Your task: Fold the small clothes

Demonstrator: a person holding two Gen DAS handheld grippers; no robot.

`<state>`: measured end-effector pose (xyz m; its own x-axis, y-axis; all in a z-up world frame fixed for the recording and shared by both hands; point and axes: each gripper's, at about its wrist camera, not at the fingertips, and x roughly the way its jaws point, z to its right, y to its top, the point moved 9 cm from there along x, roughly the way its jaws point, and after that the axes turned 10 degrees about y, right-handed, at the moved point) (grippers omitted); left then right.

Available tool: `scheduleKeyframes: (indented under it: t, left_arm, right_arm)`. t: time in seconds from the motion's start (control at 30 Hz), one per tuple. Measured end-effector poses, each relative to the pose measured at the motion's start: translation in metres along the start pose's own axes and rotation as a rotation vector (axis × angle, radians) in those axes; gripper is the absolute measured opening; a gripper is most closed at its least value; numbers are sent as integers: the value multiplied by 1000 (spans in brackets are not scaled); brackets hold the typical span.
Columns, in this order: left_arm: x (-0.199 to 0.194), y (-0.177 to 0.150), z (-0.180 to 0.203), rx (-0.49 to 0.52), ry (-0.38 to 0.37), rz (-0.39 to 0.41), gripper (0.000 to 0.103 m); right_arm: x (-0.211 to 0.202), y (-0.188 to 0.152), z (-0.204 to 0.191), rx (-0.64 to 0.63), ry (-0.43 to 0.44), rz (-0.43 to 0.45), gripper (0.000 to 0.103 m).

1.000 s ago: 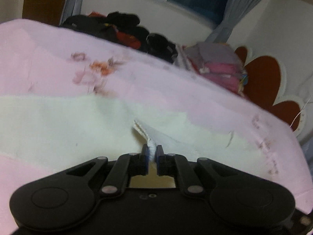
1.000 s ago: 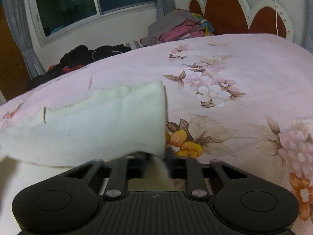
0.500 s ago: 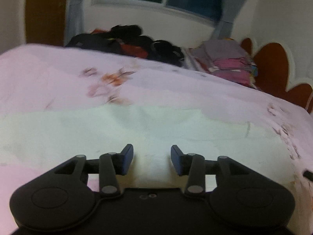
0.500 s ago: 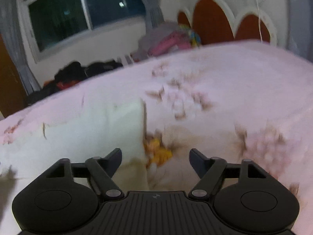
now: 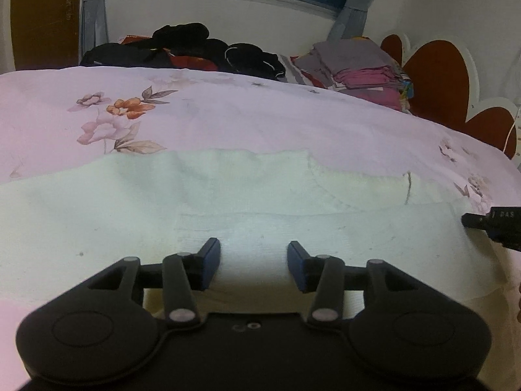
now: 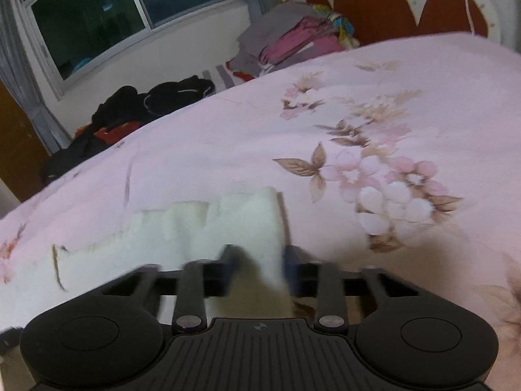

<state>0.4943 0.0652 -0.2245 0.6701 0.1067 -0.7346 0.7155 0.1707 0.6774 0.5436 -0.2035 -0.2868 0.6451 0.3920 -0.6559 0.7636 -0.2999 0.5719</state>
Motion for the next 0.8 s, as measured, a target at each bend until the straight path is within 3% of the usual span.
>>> scheduleKeyframes:
  t: [0.1,0.17,0.27,0.43,0.47,0.53,0.57,0.8]
  left_arm:
    - [-1,2,1,7,3,-6,48]
    - [-2,1,4,20,0,-5,51]
    - [1,-1,5,57,10,14,52]
    - [-12,3,2,25,9,-20,58]
    - [-17,4,-1,19,8,-20,63]
    - [-27,6,-7,15,16,-4,68]
    - [-34,6,-13,11,23,5,69]
    - [-69,-4,-72,-79,80,-4,72]
  right_arm:
    - [-3,2,-3,-67,-33,19,6]
    - [-3,-1,4,-119,-123,33,6]
    - [-2,-2,4,-149,-132,24,7]
    - [-25,2,-11,-178,-122,66,9]
    - [-30,-1,-17,-194,-112,70,13]
    - [-39,-9,-35,-217,-71,71,37]
    - [-41,-13,-46,-233,-52,70,54]
    - [-36,-54,-119,-292,110,-13,54]
